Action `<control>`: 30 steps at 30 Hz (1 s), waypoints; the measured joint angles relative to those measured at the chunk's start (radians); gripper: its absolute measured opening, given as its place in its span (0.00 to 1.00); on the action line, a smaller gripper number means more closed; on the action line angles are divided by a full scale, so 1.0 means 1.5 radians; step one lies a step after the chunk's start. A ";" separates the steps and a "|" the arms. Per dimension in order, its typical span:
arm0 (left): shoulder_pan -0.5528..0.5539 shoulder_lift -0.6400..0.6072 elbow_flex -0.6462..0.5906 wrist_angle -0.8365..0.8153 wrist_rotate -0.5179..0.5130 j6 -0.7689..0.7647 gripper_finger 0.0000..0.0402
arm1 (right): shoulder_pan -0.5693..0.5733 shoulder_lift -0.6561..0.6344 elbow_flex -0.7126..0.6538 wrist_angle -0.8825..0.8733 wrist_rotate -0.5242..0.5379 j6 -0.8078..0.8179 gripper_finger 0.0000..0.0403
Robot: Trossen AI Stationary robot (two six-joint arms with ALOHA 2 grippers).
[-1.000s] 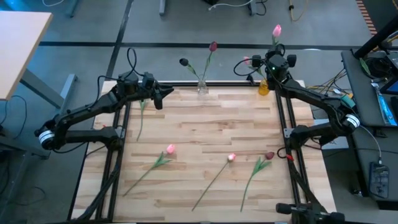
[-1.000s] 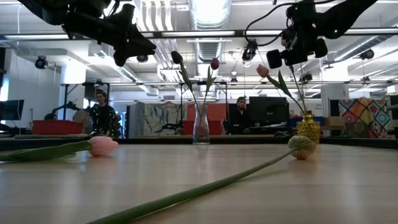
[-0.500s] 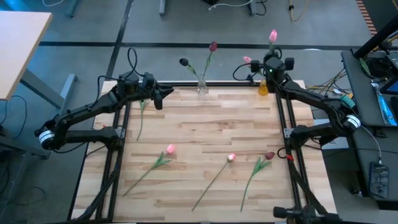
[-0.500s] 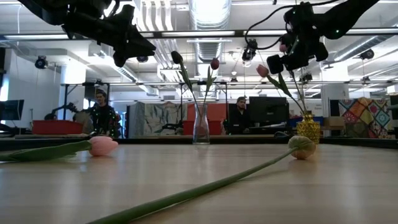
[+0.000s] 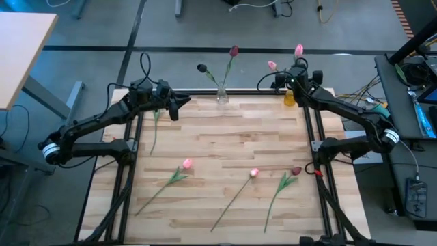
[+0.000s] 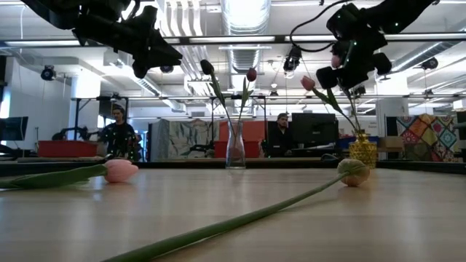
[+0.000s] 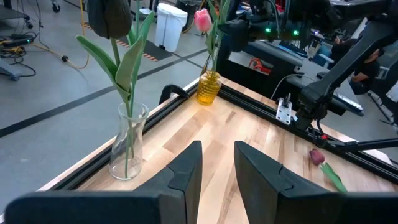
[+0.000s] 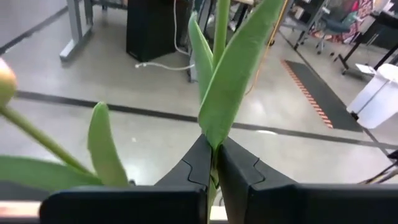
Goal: Sort flowers into vase by color
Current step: Put the top right pink tulip into the yellow crystal vase, then put the red tulip into the crystal vase
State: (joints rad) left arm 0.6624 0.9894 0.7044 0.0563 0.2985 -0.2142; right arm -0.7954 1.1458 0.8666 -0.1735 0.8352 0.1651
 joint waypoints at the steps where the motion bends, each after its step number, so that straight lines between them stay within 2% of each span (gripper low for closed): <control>1: 0.000 0.000 0.000 0.000 0.000 0.001 0.20 | 0.001 0.000 0.007 -0.017 -0.003 0.005 0.05; 6: 0.000 0.000 0.000 0.000 0.000 0.014 0.20 | 0.001 0.000 0.045 -0.088 -0.006 0.040 0.18; 11: 0.000 0.000 0.000 0.000 0.000 0.015 0.20 | 0.001 0.000 0.095 -0.146 -0.048 0.049 0.33; 16: 0.000 0.000 0.000 0.000 0.000 0.024 0.20 | 0.001 0.000 0.159 -0.226 -0.074 0.061 0.41; 23: 0.000 0.000 0.000 0.000 0.000 0.032 0.20 | 0.011 0.000 0.273 -0.458 -0.133 0.160 0.41; 30: 0.000 0.000 0.000 0.000 0.000 0.032 0.20 | 0.084 0.000 0.333 -0.618 -0.161 0.254 0.31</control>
State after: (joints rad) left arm 0.6627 0.9894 0.7044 0.0559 0.2985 -0.1658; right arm -0.6697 1.1461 1.3661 -1.1012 0.5934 0.5456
